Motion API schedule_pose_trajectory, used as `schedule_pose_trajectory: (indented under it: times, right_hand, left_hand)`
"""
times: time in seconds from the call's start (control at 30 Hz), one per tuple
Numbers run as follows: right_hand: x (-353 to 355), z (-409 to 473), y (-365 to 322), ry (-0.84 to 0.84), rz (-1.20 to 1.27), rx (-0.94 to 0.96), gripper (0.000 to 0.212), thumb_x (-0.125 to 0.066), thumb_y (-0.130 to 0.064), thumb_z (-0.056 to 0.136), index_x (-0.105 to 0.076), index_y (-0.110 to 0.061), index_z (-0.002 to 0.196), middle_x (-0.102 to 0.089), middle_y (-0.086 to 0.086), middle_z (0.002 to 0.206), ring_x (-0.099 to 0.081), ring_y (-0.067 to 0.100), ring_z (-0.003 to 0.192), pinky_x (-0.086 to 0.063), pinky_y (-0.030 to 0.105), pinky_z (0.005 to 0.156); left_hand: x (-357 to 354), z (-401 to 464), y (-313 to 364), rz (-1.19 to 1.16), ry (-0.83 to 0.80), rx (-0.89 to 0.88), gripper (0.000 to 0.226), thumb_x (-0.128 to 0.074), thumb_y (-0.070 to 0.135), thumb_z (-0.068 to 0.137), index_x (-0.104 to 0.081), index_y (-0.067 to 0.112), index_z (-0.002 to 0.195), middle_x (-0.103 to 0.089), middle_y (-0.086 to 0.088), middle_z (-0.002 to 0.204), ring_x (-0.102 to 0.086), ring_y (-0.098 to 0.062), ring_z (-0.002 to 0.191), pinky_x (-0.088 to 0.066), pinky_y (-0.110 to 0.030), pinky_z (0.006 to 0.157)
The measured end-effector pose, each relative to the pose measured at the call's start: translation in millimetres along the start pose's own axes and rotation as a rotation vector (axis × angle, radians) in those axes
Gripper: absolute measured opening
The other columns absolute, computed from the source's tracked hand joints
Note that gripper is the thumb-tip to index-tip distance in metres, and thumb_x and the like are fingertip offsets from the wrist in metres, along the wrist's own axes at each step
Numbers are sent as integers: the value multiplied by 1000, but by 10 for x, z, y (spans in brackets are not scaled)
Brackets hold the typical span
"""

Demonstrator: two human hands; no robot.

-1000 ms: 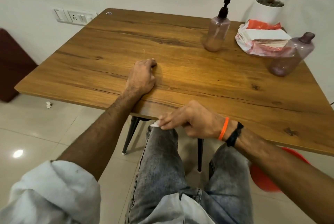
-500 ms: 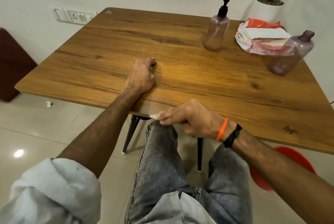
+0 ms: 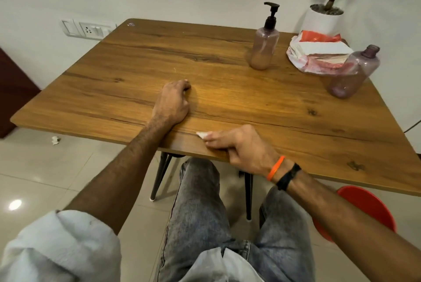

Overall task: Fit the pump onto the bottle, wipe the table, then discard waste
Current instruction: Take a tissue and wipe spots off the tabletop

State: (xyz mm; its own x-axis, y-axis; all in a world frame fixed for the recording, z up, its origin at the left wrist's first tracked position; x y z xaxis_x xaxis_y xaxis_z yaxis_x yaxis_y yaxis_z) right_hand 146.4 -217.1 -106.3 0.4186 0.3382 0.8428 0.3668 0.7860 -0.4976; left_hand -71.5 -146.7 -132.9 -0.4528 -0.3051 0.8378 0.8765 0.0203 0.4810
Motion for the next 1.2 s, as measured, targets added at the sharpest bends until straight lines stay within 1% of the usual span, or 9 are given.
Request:
schedule_pose_trajectory:
  times: [0.13,0.27,0.4,0.53,0.63,0.77,0.87,1.07,1.2]
  right_hand:
    - [-4,-288,-154,-48,93,151,46,-53,11,69,-74,-7,106,-70,5,116,-64,13,114,-50,25,99]
    - [282,-271,188,196,74,-86,47,-52,13,74,-72,-9,111,-69,3,117,-62,9,116,-49,25,101]
    - [289,-274,282,151,-61,-207,46,-55,15,77,-70,-7,115,-66,5,124,-58,15,123,-38,24,111]
    - [58,-489,-48,36,-46,-25,48,-65,18,68,-72,-5,110,-68,9,121,-62,20,118,-49,35,104]
    - [63,-595,-148,9,46,64,50,-62,19,65,-73,-4,108,-70,8,117,-65,20,114,-52,31,98]
    - [361,-515,177,220,5,-151,47,-54,17,75,-70,-6,113,-68,6,119,-62,15,117,-47,25,103]
    - [361,-505,284,175,-89,-263,45,-55,14,79,-67,-5,118,-64,7,127,-56,16,125,-36,22,111]
    - [30,-783,-30,96,-62,-73,49,-72,18,66,-71,-3,110,-68,11,120,-62,21,118,-48,37,104]
    - [173,-779,14,229,154,-95,48,-57,16,71,-73,-10,108,-70,-2,116,-64,5,112,-52,25,96]
  left_hand:
    - [-8,5,-9,1,4,-9,39,-44,14,95,-56,12,131,-54,-7,141,-45,-25,131,-35,-39,112]
    - [7,4,-9,-13,-13,-5,39,-44,15,96,-54,13,133,-52,-6,142,-44,-24,131,-34,-39,111]
    - [16,-11,19,-16,-14,-16,39,-43,14,97,-53,12,134,-51,-8,143,-43,-25,132,-33,-40,112]
    - [16,-4,22,3,5,-18,39,-43,14,97,-54,11,134,-52,-10,142,-44,-28,131,-33,-41,111]
    - [-2,9,-2,7,-3,-21,39,-43,16,97,-53,12,134,-52,-9,141,-44,-27,130,-34,-41,110]
    - [-36,31,-71,0,-16,-3,39,-43,20,97,-53,17,134,-53,-9,140,-45,-26,130,-35,-43,110]
    - [-57,51,-87,16,-17,-4,39,-43,21,96,-53,19,133,-54,-8,139,-45,-27,129,-35,-43,109]
    - [-61,53,-118,19,-30,-9,38,-43,23,96,-52,20,133,-53,-8,139,-45,-26,128,-34,-43,108]
    - [-46,61,-98,22,-27,-16,38,-43,20,96,-53,18,133,-54,-9,139,-46,-26,128,-36,-42,108]
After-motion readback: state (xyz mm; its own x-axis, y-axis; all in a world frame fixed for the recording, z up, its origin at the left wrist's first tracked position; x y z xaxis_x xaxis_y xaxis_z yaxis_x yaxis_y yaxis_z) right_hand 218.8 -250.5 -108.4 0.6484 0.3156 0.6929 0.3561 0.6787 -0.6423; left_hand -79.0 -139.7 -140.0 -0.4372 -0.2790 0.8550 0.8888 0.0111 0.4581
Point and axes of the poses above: each hand's wrist, its own z-axis towards the middle knuckle, its own x-axis out of the back of the hand, y = z × x, the point moved 4 cm from there along z, towards the middle knuckle
